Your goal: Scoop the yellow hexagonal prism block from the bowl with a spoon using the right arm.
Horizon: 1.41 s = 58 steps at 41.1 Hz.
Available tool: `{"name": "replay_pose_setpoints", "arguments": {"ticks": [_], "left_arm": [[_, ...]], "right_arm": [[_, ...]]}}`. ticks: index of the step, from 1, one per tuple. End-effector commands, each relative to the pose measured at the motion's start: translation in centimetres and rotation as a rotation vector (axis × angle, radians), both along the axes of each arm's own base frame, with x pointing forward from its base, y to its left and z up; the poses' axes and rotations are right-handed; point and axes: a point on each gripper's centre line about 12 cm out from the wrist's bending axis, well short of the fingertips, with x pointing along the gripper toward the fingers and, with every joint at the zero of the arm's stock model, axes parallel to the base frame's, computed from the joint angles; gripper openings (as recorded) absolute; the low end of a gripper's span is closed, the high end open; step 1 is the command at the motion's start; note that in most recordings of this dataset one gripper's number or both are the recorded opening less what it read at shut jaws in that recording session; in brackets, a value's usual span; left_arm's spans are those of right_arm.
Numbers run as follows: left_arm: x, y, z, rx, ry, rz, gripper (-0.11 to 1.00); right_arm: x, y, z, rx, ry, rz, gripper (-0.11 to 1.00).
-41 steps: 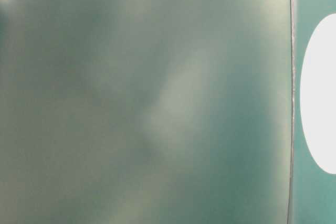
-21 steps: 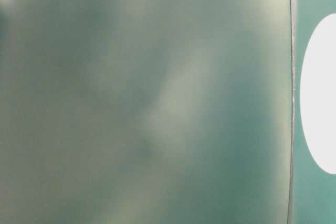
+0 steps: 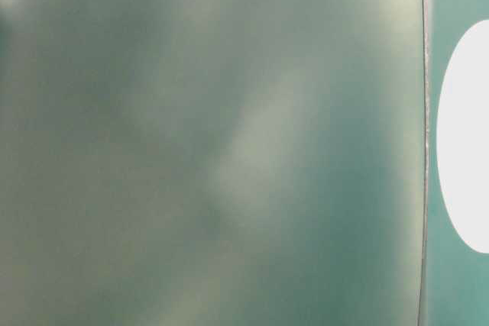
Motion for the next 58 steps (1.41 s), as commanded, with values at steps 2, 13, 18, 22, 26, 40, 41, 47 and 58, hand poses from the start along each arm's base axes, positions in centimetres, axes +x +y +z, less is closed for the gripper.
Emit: {"name": "replay_pose_setpoints", "arguments": {"ticks": [2, 13, 18, 22, 26, 40, 41, 47, 58], "left_arm": [[0.25, 0.01, 0.69, 0.004, -0.011, 0.0, 0.05], [0.28, 0.02, 0.64, 0.002, -0.008, 0.0, 0.05], [0.29, 0.02, 0.71, 0.005, -0.009, 0.0, 0.05], [0.29, 0.02, 0.71, 0.005, -0.009, 0.0, 0.05], [0.29, 0.02, 0.71, 0.004, -0.009, 0.0, 0.05], [0.29, 0.02, 0.71, 0.005, -0.009, 0.0, 0.05], [0.29, 0.02, 0.71, 0.005, -0.009, 0.0, 0.05], [0.29, 0.02, 0.71, 0.005, -0.009, 0.0, 0.05], [0.29, 0.02, 0.71, 0.004, -0.009, 0.0, 0.05]], "right_arm": [[0.2, 0.23, 0.43, 0.006, -0.024, 0.007, 0.34], [0.24, 0.26, 0.45, 0.007, -0.025, 0.007, 0.34], [0.24, 0.26, 0.47, 0.008, -0.025, 0.007, 0.34], [0.26, 0.27, 0.54, 0.009, -0.028, 0.007, 0.34], [0.25, 0.3, 0.56, 0.012, -0.026, 0.008, 0.34], [0.28, 0.24, 0.22, 0.049, 0.009, -0.013, 0.38], [0.31, 0.26, 0.22, 0.051, 0.009, -0.013, 0.39], [0.29, 0.22, 0.25, 0.05, 0.006, -0.015, 0.45], [0.26, 0.02, 0.46, 0.052, -0.005, -0.021, 0.46]]}}
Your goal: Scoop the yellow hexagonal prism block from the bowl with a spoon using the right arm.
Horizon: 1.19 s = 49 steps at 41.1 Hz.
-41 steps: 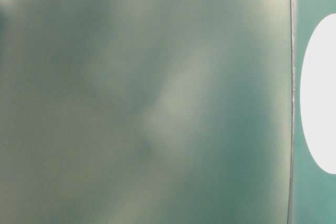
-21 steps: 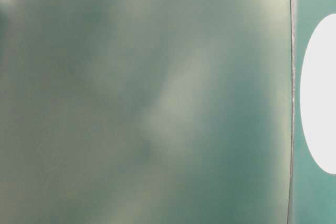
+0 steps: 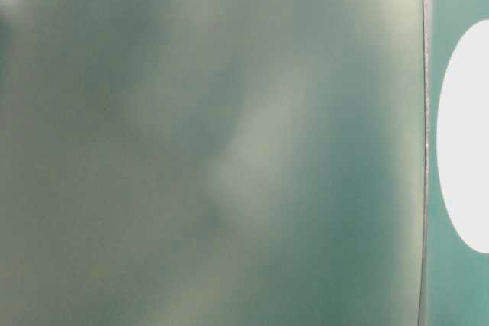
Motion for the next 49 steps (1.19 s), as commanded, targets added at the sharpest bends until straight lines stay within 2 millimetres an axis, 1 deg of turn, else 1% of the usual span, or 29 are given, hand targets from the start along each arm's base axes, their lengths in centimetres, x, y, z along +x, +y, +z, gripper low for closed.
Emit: {"name": "replay_pose_setpoints", "arguments": {"ticks": [1, 42, 46, 49], "left_arm": [[0.27, 0.01, 0.77, 0.006, -0.018, -0.001, 0.05], [0.28, 0.01, 0.74, 0.009, -0.015, -0.001, 0.05], [0.28, 0.01, 0.74, 0.009, -0.015, 0.0, 0.05], [0.28, 0.01, 0.74, 0.01, -0.015, 0.0, 0.05]], "right_arm": [[0.2, -0.14, 0.79, 0.012, -0.039, -0.011, 0.46], [0.32, -0.2, 1.24, 0.01, -0.076, -0.012, 0.45], [0.32, -0.2, 1.24, 0.01, -0.076, -0.012, 0.44], [0.32, -0.18, 1.24, 0.01, -0.076, -0.01, 0.39]]}}
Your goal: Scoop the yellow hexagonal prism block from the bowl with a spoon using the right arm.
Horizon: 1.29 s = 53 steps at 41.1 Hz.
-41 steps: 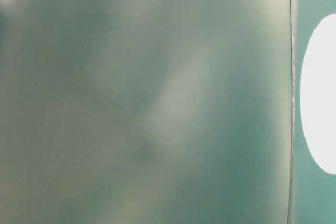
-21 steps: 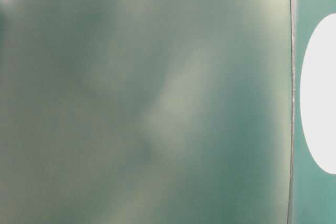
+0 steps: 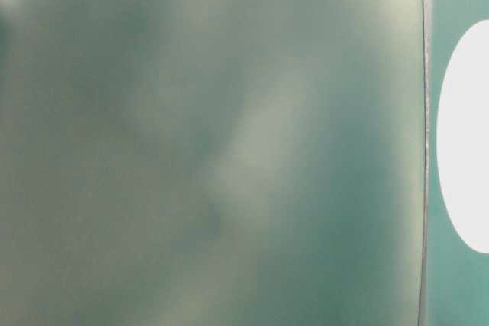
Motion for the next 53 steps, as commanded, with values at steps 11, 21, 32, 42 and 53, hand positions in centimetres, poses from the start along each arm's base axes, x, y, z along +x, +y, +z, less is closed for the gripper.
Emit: {"name": "replay_pose_setpoints", "arguments": {"ticks": [11, 21, 32, 42, 53], "left_arm": [[0.3, 0.0, 0.8, 0.007, -0.016, -0.001, 0.05], [0.3, 0.0, 0.7, 0.012, -0.015, 0.0, 0.05], [0.3, 0.0, 0.5, 0.011, -0.008, 0.0, 0.05], [0.2, 0.0, 0.4, 0.011, -0.004, 0.0, 0.05], [0.2, 0.0, 0.3, 0.01, 0.01, 0.0, 0.05]], "right_arm": [[0.2, 0.0, 1.3, 0.024, -0.055, -0.003, 0.24], [0.0, -0.1, 3.4, 0.049, -0.085, 0.005, 0.24], [-0.2, -0.5, 3.5, -0.001, 0.039, 0.026, 0.24], [0.2, -0.7, 3.5, -0.011, 0.063, 0.02, 0.24], [0.5, -0.3, 3.2, -0.004, 0.101, 0.034, 0.43]]}}
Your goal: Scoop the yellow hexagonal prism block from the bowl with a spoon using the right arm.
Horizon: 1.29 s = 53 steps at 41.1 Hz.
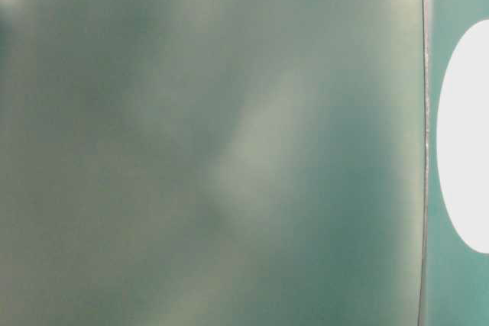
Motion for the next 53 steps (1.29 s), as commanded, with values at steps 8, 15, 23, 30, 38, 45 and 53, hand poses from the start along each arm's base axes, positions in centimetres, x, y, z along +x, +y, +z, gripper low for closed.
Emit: {"name": "replay_pose_setpoints", "arguments": {"ticks": [8, 15, 23, 30, 38, 45, 53], "left_arm": [[0.3, 0.0, 0.5, 0.007, -0.01, -0.001, 0.05], [0.2, 0.0, 0.5, 0.007, -0.007, -0.001, 0.05], [0.2, 0.0, 0.5, 0.007, -0.009, -0.001, 0.05], [0.2, 0.0, 0.5, 0.007, -0.009, -0.001, 0.05], [0.2, 0.0, 0.4, 0.006, -0.004, -0.001, 0.05], [0.2, 0.0, 0.4, 0.006, 0.002, -0.001, 0.05], [0.2, 0.0, 0.3, 0.006, 0.008, -0.001, 0.05]], "right_arm": [[0.5, 0.3, 0.7, 0.013, -0.031, 0.003, 0.54], [0.5, 0.2, 0.8, 0.027, -0.039, -0.01, 0.53], [0.4, -0.1, 1.0, 0.063, -0.067, -0.036, 0.53], [-0.1, -0.6, 1.2, 0.08, -0.111, -0.059, 0.53], [-0.1, -0.6, 0.7, 0.081, -0.147, -0.07, 0.53], [0.0, -0.2, -0.2, 0.081, -0.162, -0.068, 0.53], [0.0, 0.0, -0.7, 0.086, -0.209, -0.069, 0.53]]}}
